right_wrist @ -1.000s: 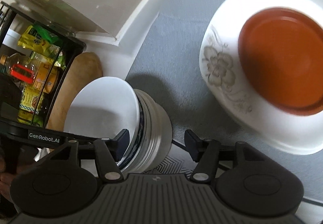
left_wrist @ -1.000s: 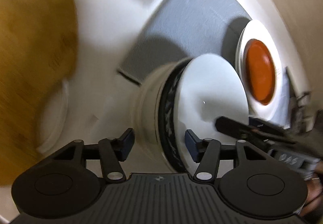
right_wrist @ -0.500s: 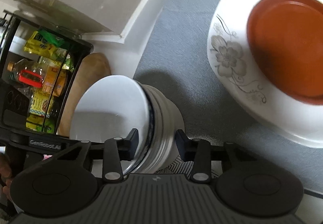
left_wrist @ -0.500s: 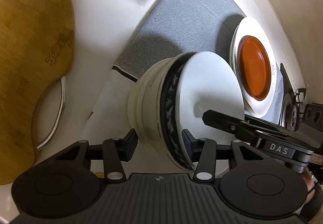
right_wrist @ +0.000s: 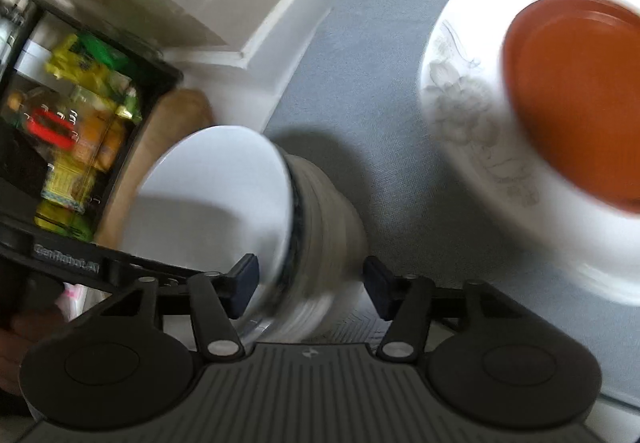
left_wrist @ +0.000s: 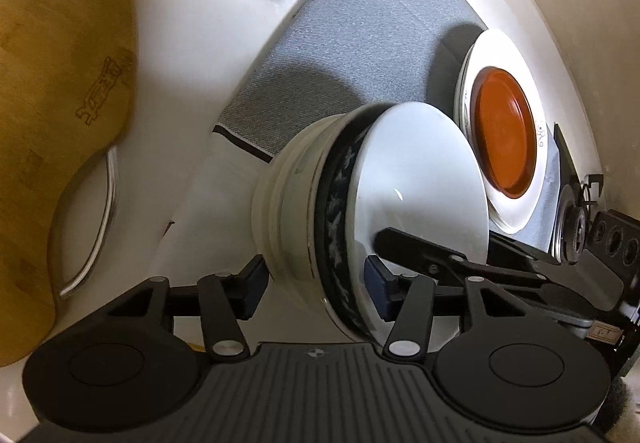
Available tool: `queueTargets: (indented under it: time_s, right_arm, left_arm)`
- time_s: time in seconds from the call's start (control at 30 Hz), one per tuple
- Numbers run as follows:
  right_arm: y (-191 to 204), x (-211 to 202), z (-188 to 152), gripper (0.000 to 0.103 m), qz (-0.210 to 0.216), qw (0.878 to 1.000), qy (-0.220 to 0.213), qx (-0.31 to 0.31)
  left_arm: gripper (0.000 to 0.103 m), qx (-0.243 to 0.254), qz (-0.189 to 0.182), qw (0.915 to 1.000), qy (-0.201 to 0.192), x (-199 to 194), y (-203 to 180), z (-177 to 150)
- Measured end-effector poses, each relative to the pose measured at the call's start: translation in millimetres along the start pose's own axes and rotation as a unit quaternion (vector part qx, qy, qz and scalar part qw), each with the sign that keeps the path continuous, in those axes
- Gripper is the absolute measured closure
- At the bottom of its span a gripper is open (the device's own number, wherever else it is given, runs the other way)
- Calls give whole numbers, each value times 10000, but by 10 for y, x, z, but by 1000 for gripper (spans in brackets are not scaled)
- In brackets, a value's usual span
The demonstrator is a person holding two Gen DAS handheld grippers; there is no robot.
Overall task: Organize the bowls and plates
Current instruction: 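Carry the nested bowls with both grippers toward the plate stack, then lower the nested bowls onto the orange-brown plate and open both grippers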
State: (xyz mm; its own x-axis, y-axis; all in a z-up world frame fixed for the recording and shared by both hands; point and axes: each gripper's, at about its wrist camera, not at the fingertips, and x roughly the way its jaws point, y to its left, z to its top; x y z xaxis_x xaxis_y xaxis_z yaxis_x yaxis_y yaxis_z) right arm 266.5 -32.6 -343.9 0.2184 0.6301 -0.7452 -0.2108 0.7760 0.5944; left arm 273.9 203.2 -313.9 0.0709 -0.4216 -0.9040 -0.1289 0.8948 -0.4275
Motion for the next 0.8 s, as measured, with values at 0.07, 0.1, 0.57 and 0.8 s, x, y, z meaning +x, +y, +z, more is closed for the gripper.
queueTargets:
  time_s: [0.07,0.1,0.57,0.8]
  right_arm:
    - [14,-25,5,46,-71,10000,-47,42]
    - [15,-60,3,55,-93,9999,-89,37]
    - [3,-512,-26,66,-113,9986,-441,262]
    - [-83,-947,86,66,-329,9941,-957,386]
  left_arm:
    - [49,21,56,10000,0,-27,-20,-19]
    - [49,68,91,9999,0,-40,-51,-35]
    - [49,477,268,9985,-17,-196,-481,-70]
    - [50,981,137,9949,-187,-280,-938,81]
